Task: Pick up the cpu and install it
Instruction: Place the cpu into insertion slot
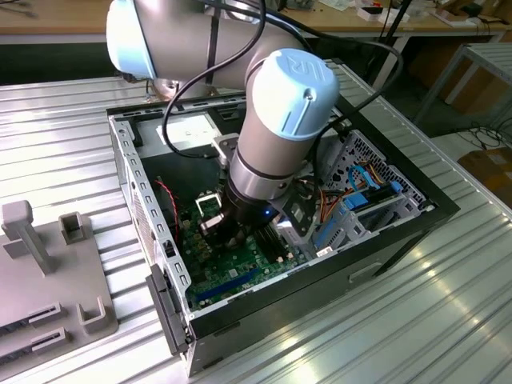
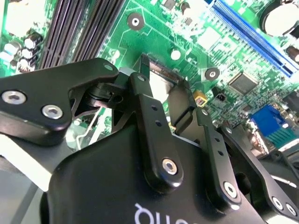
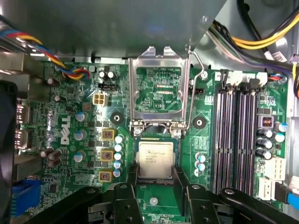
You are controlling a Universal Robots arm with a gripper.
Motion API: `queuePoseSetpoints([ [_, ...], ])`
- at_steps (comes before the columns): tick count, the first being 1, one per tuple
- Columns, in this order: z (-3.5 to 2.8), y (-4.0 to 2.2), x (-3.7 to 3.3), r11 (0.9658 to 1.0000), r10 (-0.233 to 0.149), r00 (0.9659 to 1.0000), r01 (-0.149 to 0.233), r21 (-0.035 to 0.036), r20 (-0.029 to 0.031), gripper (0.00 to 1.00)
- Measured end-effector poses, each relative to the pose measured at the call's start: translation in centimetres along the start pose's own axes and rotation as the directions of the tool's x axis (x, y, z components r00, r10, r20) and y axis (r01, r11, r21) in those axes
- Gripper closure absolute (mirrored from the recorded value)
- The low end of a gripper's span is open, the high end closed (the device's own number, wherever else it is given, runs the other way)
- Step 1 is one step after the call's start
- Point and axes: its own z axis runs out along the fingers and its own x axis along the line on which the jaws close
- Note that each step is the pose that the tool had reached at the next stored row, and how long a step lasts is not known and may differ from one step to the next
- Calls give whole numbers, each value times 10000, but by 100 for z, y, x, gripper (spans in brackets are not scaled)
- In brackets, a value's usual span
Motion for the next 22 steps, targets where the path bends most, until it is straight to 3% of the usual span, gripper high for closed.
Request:
queuePoseSetpoints([
  [5, -9, 88, -10, 10000, -6, 10000, 6, 0, -9, 56],
  [9, -9, 93, -16, 10000, -9, 10000, 9, 1, -11, 56],
  [10, -9, 93, -17, 10000, -10, 10000, 10, 1, -11, 49],
  [22, 61, 104, -17, 10000, -11, 10000, 11, 1, -10, 49],
])
